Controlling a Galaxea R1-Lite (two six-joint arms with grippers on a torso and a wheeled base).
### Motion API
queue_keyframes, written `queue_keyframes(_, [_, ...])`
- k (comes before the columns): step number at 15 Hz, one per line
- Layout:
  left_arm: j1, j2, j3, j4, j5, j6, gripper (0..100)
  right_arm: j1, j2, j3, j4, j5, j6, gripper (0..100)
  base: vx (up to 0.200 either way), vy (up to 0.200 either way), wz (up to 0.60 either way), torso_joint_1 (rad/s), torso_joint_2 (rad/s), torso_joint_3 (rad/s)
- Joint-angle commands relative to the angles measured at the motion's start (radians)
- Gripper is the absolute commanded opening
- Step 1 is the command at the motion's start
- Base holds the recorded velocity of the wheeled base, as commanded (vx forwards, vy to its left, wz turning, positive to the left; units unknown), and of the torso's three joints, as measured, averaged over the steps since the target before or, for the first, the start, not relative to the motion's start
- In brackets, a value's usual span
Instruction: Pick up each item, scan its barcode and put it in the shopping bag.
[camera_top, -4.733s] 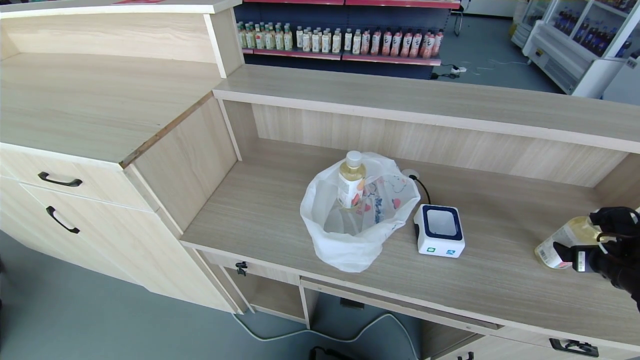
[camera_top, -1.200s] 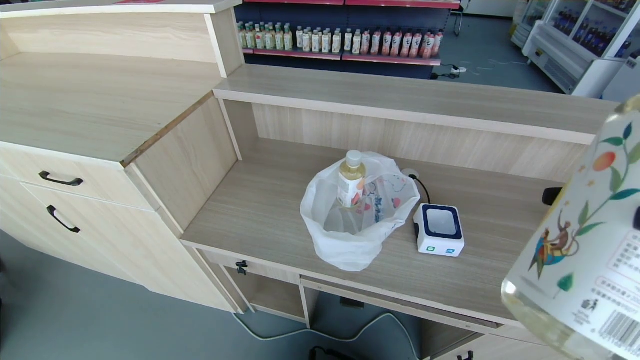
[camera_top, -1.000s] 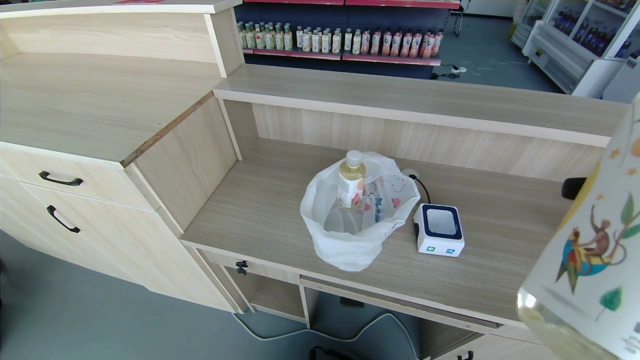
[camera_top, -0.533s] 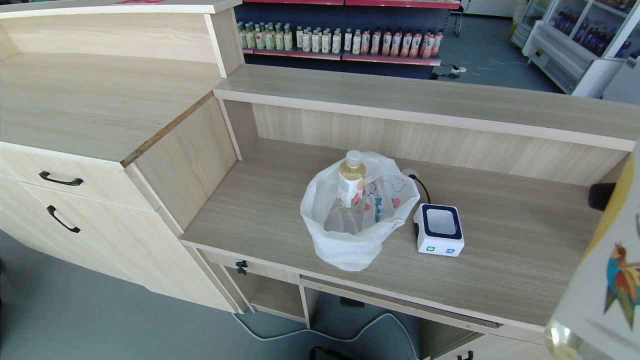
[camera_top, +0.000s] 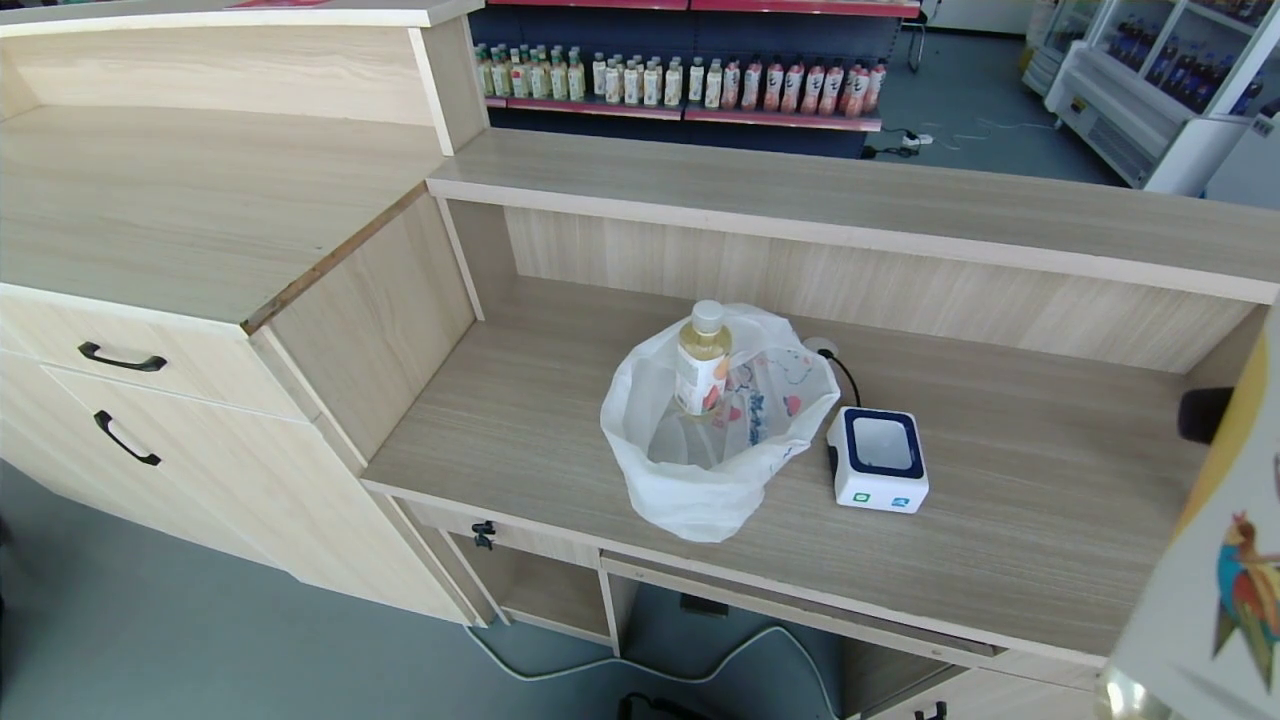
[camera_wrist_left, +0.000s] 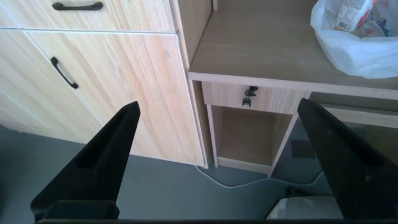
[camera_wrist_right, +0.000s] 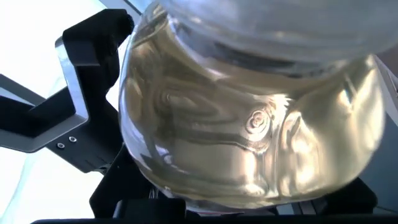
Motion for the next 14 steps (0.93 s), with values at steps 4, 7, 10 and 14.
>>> queue_keyframes(4, [0.000, 0.000, 0.000, 0.000, 0.000, 0.000, 100, -0.073, -0.006, 0.063, 0.001, 0.000, -0.038, 0, 0.000, 0.000, 0.00, 0.000, 0.00, 0.000])
queue_keyframes(7, [0.000, 0.000, 0.000, -0.002, 0.000, 0.000, 100, -0.119, 0.005, 0.082, 0.001, -0.020, -0.093, 0, 0.000, 0.000, 0.00, 0.000, 0.00, 0.000])
queue_keyframes(10, [0.000, 0.000, 0.000, -0.002, 0.000, 0.000, 100, -0.302, 0.117, 0.167, -0.006, -0.306, -0.515, 0, 0.000, 0.000, 0.00, 0.000, 0.00, 0.000])
queue_keyframes(14, [0.000, 0.000, 0.000, 0.000, 0.000, 0.000, 100, -0.725, 0.308, 0.263, -0.156, -0.526, -1.144, 0, 0.000, 0.000, 0.00, 0.000, 0.00, 0.000])
